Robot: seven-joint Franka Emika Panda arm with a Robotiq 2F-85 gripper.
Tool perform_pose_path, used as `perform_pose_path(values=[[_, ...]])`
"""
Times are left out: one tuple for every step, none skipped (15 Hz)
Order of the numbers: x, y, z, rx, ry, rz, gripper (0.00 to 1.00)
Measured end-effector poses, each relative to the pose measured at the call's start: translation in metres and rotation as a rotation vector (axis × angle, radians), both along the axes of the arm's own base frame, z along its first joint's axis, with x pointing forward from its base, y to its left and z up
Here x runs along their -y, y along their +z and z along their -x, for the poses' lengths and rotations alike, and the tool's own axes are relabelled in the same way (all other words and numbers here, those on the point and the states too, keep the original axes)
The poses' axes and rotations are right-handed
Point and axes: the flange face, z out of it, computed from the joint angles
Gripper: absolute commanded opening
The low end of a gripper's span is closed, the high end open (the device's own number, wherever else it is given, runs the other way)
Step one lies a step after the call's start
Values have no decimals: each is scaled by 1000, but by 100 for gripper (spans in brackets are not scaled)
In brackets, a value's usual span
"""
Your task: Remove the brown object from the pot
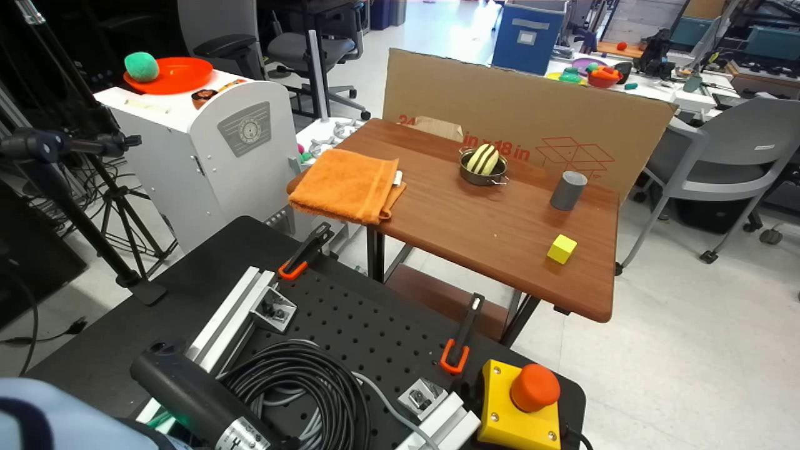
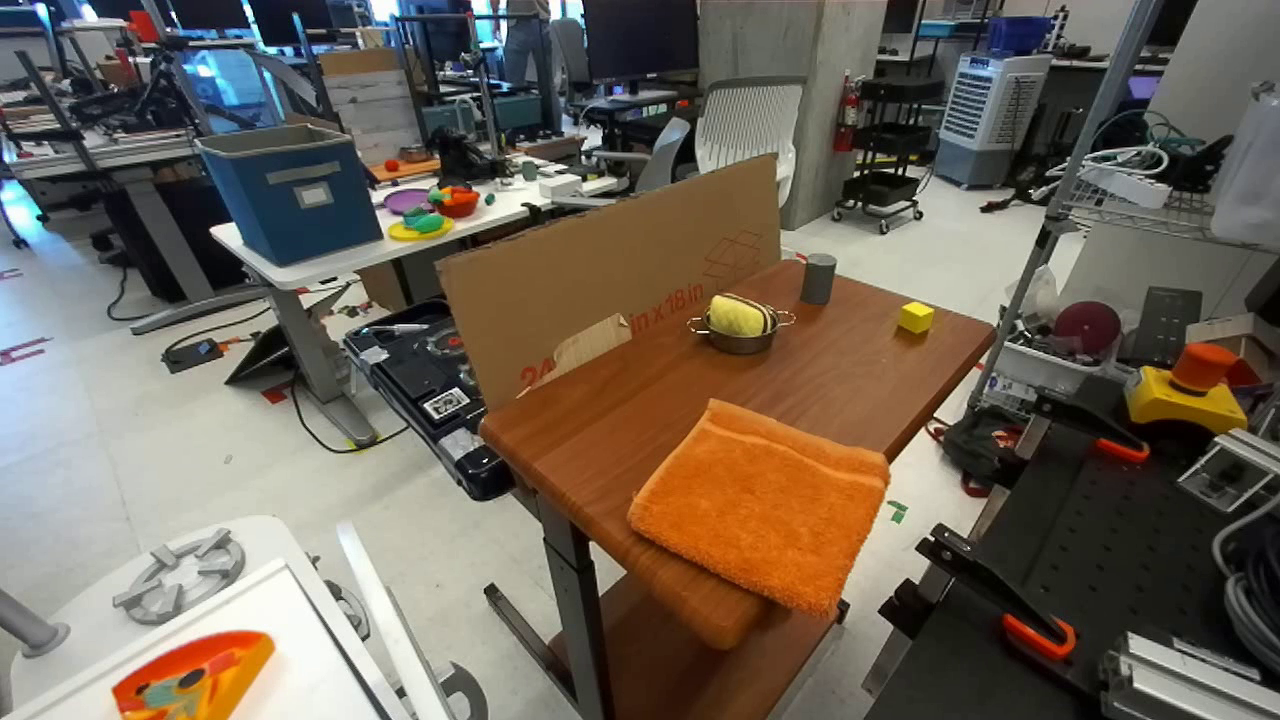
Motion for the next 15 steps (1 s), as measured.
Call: perform_pose_path(values=[[0, 0, 0, 0, 0, 0, 100], [0, 0, 0, 0, 0, 0, 100], [0, 0, 0, 0, 0, 0, 100], [0, 0, 0, 0, 0, 0, 100], [0, 0, 0, 0, 0, 0, 100], [0, 0, 0, -2, -2, 5, 100], [-2, -3, -2, -7, -8, 15, 100], [-5, -7, -6, -13, -17, 26, 100], [-10, -14, -13, -16, -25, 39, 100], [-14, -24, -22, -12, -31, 54, 100], [-19, -34, -32, -5, -33, 69, 100], [-24, -46, -44, 0, -36, 81, 100], [-28, -59, -55, 2, -39, 88, 100], [-32, -72, -67, 0, -42, 91, 100], [-37, -85, -79, -4, -45, 87, 100]])
